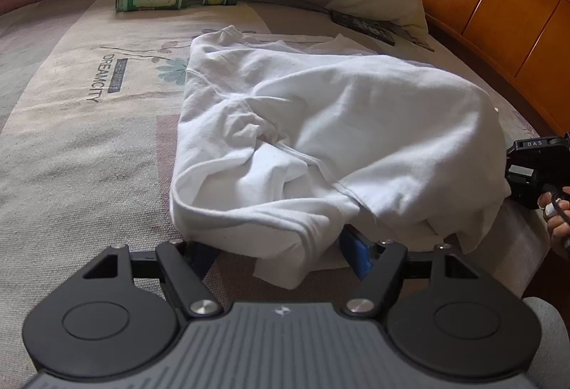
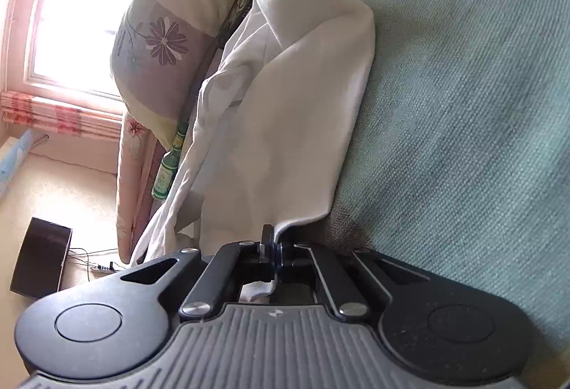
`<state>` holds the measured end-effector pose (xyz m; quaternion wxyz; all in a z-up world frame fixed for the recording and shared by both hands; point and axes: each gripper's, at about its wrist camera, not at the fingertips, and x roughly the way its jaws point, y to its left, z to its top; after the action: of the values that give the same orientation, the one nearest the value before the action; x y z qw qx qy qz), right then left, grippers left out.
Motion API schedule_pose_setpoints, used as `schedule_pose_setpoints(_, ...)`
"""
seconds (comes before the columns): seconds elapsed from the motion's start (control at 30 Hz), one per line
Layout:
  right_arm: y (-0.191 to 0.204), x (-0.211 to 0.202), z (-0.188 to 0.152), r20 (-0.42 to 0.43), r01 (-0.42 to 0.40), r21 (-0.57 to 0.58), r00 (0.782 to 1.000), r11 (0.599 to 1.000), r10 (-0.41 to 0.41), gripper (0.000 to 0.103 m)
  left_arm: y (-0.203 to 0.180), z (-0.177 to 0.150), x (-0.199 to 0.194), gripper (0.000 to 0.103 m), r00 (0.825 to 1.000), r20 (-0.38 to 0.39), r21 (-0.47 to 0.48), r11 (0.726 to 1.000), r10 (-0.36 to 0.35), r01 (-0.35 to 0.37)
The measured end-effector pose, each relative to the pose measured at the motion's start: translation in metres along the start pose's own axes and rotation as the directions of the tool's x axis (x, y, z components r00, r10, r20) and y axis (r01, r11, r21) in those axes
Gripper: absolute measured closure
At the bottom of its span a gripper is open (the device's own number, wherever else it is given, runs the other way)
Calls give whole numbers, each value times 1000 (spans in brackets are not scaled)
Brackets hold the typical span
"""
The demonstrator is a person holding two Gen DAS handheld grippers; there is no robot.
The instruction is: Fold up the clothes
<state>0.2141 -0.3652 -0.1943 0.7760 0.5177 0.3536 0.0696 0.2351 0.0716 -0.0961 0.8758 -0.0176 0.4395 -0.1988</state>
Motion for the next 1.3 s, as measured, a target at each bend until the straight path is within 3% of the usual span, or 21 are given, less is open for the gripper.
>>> schedule_pose_setpoints(0.2, 27, -52, 38, 85, 171, -220, 984, 960, -156, 99, -27, -4, -22, 31, 999, -42, 115, 993, -16, 21)
schedule_pose_setpoints(0.33, 32, -83, 73, 105, 331, -366, 943, 870, -315, 99, -44, -2, -38, 31, 996, -55, 147, 986, -68, 76)
schedule_pose_setpoints(0.5, 33, -108, 96, 148, 504, -515, 849, 694, -507, 99, -71, 6, -59, 31, 988, -57, 189, 970, -143, 151)
schedule_pose_setpoints(0.67, 39, -119, 112, 221, 597, -602, 763, 530, -608, 99, -108, 14, -77, 31, 979, -28, 270, 942, -200, 200)
schedule_pose_setpoints(0.83, 36, -121, 132, 280, 676, -637, 651, 370, -706, 99, -135, 19, -85, 31, 967, -11, 327, 912, -256, 245)
schedule_pose_setpoints(0.9, 32, -123, 146, 314, 711, -621, 612, 330, -726, 99, -143, 21, -86, 31, 963, -5, 345, 904, -268, 253)
schedule_pose_setpoints(1.03, 25, -128, 173, 384, 775, -563, 551, 285, -740, 99, -153, 24, -84, 31, 961, -5, 365, 894, -277, 260)
schedule_pose_setpoints(1.07, 23, -129, 179, 388, 781, -549, 552, 296, -738, 98, -154, 24, -83, 31, 961, -6, 367, 894, -276, 259)
schedule_pose_setpoints(1.17, 18, -135, 188, 370, 775, -527, 579, 349, -727, 91, -154, 25, -81, 31, 963, -10, 367, 895, -268, 253)
schedule_pose_setpoints(1.3, 12, -160, 182, 378, 760, -470, 632, 448, -677, 79, -151, 23, -79, 31, 967, -16, 360, 901, -254, 242)
